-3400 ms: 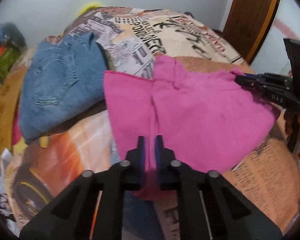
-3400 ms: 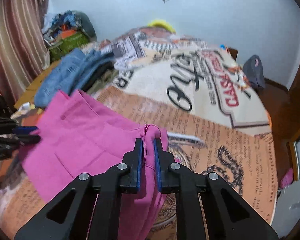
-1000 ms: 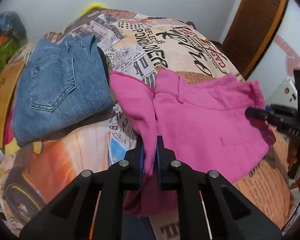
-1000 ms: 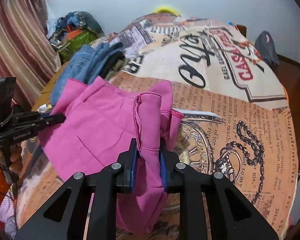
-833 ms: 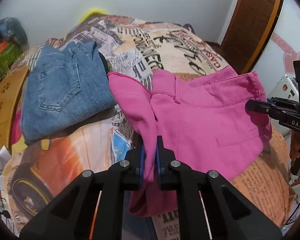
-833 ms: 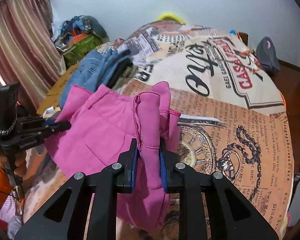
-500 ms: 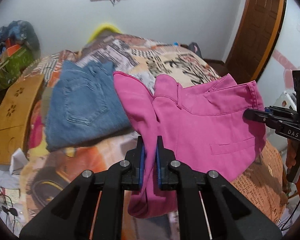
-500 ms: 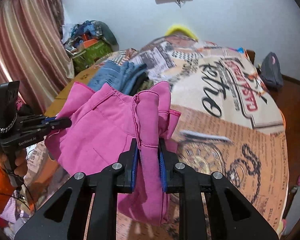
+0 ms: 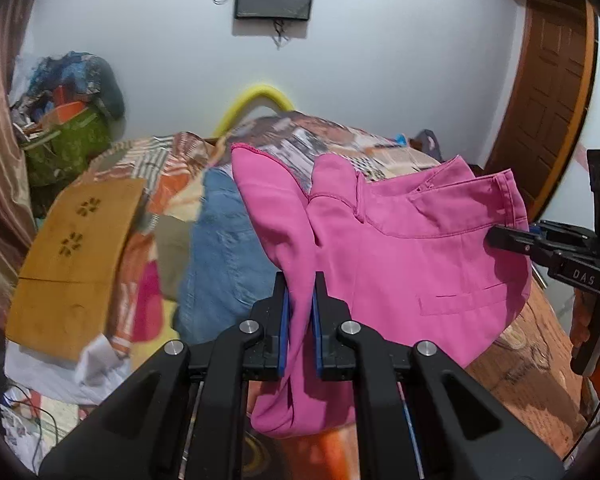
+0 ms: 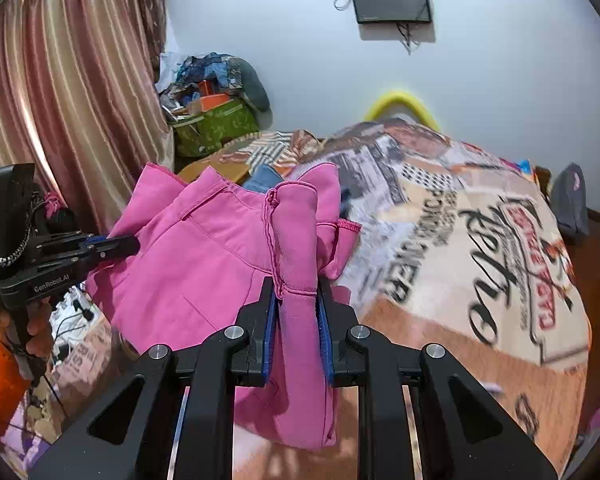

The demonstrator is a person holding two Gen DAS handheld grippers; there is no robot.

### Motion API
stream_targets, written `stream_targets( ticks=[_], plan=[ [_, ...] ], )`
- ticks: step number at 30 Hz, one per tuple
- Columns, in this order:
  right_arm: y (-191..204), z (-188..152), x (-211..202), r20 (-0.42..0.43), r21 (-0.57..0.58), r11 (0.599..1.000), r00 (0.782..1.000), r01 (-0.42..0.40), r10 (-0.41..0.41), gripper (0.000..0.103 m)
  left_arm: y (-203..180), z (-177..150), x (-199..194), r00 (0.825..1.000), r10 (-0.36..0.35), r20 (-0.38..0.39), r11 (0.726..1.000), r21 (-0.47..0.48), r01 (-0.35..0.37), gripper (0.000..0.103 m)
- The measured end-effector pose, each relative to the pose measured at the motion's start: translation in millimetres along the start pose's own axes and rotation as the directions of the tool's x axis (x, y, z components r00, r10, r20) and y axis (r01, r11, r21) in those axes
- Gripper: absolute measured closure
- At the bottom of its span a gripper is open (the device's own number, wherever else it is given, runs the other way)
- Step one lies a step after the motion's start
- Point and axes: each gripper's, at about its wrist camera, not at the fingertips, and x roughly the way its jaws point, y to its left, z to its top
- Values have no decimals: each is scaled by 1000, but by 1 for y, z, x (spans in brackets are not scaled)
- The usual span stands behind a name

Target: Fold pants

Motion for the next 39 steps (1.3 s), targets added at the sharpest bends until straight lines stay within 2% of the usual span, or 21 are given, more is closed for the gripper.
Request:
stream_targets(
  ticks=[6, 12, 19, 25, 28, 30, 32, 33, 36, 39],
  plan=[
    [15, 23, 44, 3, -25, 1000, 1000, -19, 19, 86, 37, 14, 12, 999, 46, 10, 999, -19, -46, 94],
    [20, 39, 86, 0, -30, 999, 999, -34, 34, 86, 73, 22, 44, 997, 77, -2, 996, -42, -77, 94],
    [20, 43, 129, -31, -37, 999, 1000, -7, 6, 86, 93, 12, 100, 995, 80, -64, 995, -53, -84, 94],
    [9, 27, 166, -110, -35, 999, 993, 35, -39, 86, 106, -18, 149, 980, 115, -160, 990, -63, -127, 94],
    [6, 19, 175, -131, -33, 998, 989, 59, -63, 83, 117, -24, 151, 983, 95, -160, 986, -121, -115, 87],
    [3, 17, 178, -155, -22, 998, 986, 60, -63, 77, 122, -24, 150, 983, 85, -165, 982, -151, -110, 83],
    [3, 17, 181, -186, -32, 996, 979, 82, -87, 66, 123, -23, 147, 979, 105, -173, 979, -156, -133, 78],
    [3, 18, 179, -192, -33, 995, 977, 91, -96, 64, 121, -22, 145, 977, 119, -177, 978, -151, -146, 78],
    [0, 19, 170, -201, -21, 995, 974, 101, -104, 63, 117, -19, 133, 969, 162, -185, 973, -134, -188, 78],
    [2, 21, 154, -191, -17, 995, 976, 101, -103, 63, 109, -16, 111, 971, 162, -174, 974, -127, -185, 78]
  ],
)
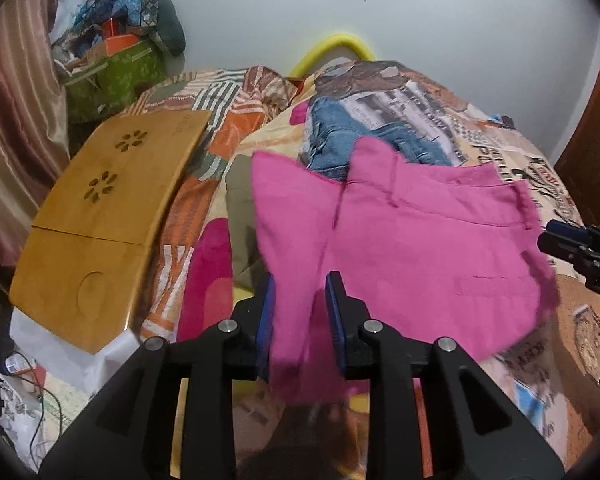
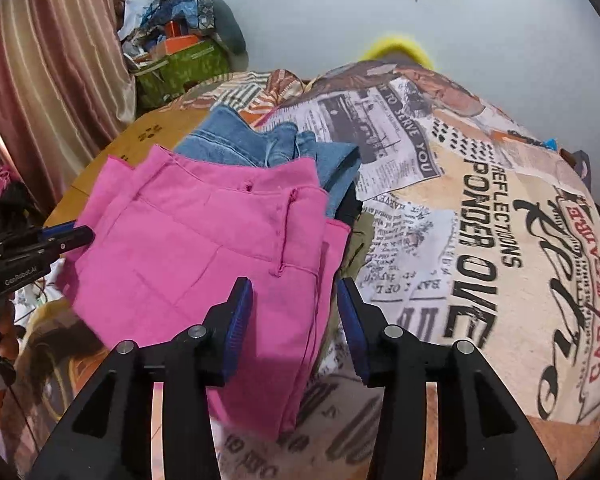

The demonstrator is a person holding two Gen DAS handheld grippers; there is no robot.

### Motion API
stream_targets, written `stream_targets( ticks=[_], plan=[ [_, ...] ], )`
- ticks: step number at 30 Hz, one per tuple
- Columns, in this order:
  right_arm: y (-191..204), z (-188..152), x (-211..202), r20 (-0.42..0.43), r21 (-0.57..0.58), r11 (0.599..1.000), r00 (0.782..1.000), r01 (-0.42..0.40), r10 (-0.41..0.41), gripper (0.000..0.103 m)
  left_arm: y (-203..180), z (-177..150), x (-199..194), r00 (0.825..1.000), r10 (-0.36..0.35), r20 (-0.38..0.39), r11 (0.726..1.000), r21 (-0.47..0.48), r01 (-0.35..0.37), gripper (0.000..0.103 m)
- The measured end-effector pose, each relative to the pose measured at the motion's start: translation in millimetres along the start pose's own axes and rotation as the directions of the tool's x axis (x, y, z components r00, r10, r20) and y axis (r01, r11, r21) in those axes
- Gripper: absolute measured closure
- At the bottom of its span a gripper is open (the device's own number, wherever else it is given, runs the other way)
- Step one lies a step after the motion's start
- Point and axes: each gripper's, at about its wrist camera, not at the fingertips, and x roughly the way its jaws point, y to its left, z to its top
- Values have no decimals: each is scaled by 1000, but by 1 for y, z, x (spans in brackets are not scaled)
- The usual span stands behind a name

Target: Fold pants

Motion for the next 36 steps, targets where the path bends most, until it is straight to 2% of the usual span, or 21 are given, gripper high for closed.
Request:
stream_targets(
  ticks=[5, 11, 17, 25, 26, 27, 29, 32, 33, 35, 36],
  plan=[
    [9, 0, -49, 71, -10, 1000, 997, -3, 3, 63, -17, -4, -60, 997, 0, 74, 999, 38, -3, 78],
    [29, -7, -126, 189, -34, 999, 982, -8, 14, 63, -42, -16, -151, 980, -17, 200, 999, 41, 10, 78],
    [51, -24, -206, 314, -44, 998, 947, -54, 65, 63, -64, -37, -248, 947, -54, 318, 998, 40, 43, 78],
    [83, -63, -300, 470, -100, 991, 874, -86, 123, 63, -91, -85, -358, 885, -82, 459, 996, 59, 62, 75],
    [86, -69, -310, 488, -105, 990, 863, -92, 132, 63, -95, -93, -371, 874, -75, 480, 997, 56, 55, 69],
    [89, -75, -319, 501, -112, 989, 854, -100, 143, 63, -97, -100, -380, 866, -70, 495, 997, 53, 51, 57],
    [93, -84, -329, 511, -119, 985, 843, -123, 167, 63, -103, -115, -400, 842, -67, 535, 998, 49, 49, 42],
    [98, -98, -341, 527, -127, 985, 834, -115, 165, 62, -112, -133, -419, 825, -76, 560, 996, 73, 42, 39],
    [100, -103, -345, 538, -126, 987, 829, -100, 153, 60, -115, -138, -424, 821, -75, 566, 996, 78, 37, 35],
    [102, -113, -353, 562, -120, 990, 816, -80, 134, 43, -121, -148, -434, 807, -72, 586, 996, 89, 24, 26],
    [103, -118, -357, 582, -112, 991, 804, -69, 122, 40, -123, -149, -436, 801, -69, 594, 996, 92, 17, 18]
  ],
)
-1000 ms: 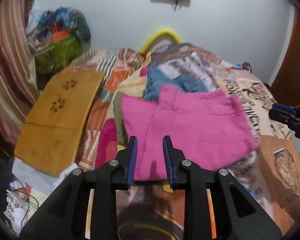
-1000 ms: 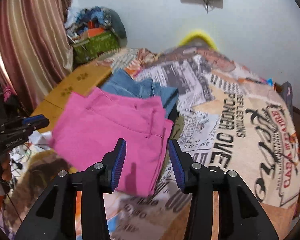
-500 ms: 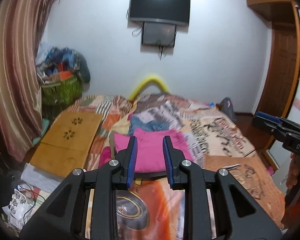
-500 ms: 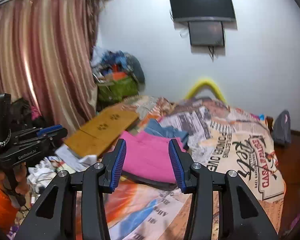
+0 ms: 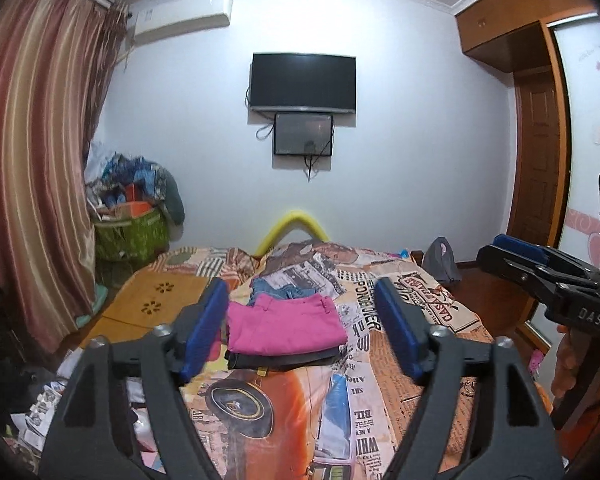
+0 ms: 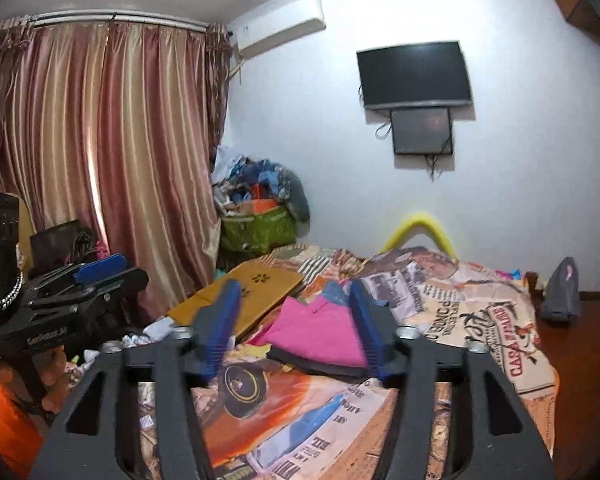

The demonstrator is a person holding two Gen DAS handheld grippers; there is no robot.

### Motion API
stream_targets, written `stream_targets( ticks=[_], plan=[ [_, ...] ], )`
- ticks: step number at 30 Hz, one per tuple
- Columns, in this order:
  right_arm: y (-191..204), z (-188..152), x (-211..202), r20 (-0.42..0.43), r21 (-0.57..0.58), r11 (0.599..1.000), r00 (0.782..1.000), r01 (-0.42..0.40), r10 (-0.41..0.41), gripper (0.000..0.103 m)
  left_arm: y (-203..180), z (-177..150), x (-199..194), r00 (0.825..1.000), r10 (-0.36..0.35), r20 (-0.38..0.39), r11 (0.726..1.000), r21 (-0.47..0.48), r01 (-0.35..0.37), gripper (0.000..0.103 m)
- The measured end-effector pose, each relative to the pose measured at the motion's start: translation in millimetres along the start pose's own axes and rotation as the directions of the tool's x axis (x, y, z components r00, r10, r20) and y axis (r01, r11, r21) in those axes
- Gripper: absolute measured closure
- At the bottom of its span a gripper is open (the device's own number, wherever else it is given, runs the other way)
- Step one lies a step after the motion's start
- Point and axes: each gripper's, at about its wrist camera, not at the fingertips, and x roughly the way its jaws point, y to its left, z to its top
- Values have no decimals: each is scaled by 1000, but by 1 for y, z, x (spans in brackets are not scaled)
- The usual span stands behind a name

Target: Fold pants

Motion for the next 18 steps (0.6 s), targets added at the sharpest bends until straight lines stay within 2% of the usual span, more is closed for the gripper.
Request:
stream_targets(
  ticks=[3, 5, 8, 18],
  plan=[
    [6, -4, -13, 45, -4, 999, 998, 36, -36, 28, -4, -1, -12, 999, 7, 40, 1000, 2, -7, 4],
    [10, -5, -19, 60, -4, 999, 997, 54, -53, 14, -4, -3, -18, 999, 1, 48, 1000, -5, 0, 1],
    [13, -7, -24, 84, -2, 996, 993, 84, -83, 0, -4, -5, -24, 999, -9, 50, 1000, -8, 10, 1],
    [20, -11, -33, 88, 7, 995, 991, 96, -96, 0, -10, -14, -28, 998, 8, 65, 1000, 24, -10, 0]
  ],
)
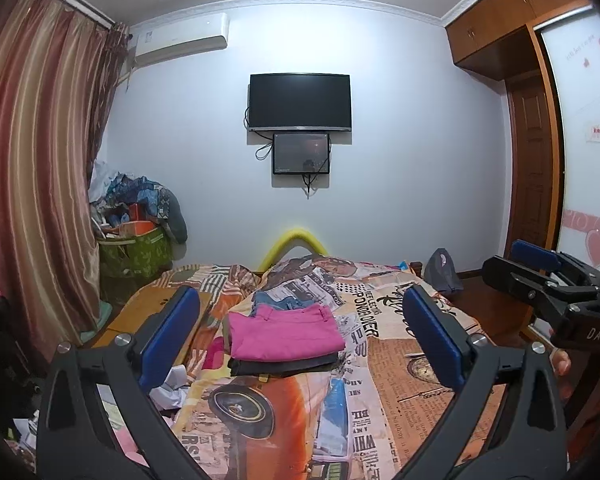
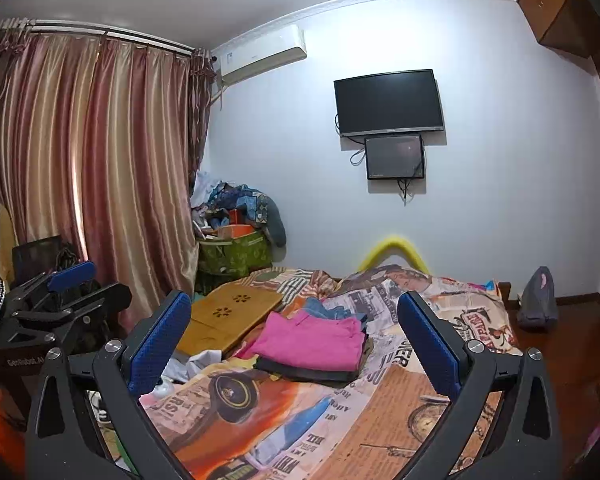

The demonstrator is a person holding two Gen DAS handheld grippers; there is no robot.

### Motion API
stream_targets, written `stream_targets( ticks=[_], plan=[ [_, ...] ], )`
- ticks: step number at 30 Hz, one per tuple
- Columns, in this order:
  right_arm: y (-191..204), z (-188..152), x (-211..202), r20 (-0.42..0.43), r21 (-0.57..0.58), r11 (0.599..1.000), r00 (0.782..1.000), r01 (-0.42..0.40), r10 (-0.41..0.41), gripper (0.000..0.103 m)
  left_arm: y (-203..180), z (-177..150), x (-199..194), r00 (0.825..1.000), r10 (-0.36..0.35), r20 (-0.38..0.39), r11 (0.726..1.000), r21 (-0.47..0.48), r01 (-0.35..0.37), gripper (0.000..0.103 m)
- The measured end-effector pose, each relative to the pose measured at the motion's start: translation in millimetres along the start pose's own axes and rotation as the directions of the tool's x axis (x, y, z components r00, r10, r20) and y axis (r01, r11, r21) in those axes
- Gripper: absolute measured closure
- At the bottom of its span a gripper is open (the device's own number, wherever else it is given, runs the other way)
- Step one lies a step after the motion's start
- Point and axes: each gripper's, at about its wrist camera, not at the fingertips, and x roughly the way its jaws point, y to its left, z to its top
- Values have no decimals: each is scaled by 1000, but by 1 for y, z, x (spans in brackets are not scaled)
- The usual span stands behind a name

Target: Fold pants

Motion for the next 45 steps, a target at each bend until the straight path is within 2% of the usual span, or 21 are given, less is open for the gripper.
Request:
stream_targets(
  ticks=[31, 45],
  plan=[
    [3, -6, -1, -21, -5, 1000, 1000, 3, -3, 0, 0, -10, 15, 1000, -9, -28, 1000, -7, 8, 0],
    [-2, -11, -1, -37, 28, 1000, 999, -2, 3, 0, 1, -13, 18, 999, -17, -30, 1000, -15, 17, 0]
  ],
)
